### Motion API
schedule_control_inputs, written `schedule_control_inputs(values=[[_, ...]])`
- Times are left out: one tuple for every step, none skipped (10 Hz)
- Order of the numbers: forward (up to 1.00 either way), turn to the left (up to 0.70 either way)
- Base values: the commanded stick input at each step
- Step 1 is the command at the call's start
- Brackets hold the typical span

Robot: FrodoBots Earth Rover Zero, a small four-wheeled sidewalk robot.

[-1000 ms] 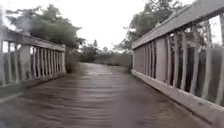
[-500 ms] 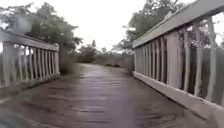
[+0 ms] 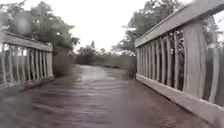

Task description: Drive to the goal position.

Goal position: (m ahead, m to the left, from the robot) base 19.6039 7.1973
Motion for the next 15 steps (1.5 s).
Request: schedule_control_inputs(values=[[0.7, 0.0], [0.7, 0.0], [0.7, 0.0], [0.7, 0.0], [0.7, 0.0], [0.7, 0.08], [0.7, 0.28], [0.7, 0.35], [0.7, 0.35], [0.7, 0.35], [0.7, 0.35], [0.7, 0.29], [0.7, 0.11], [0.7, 0.0], [0.7, 0.0]])
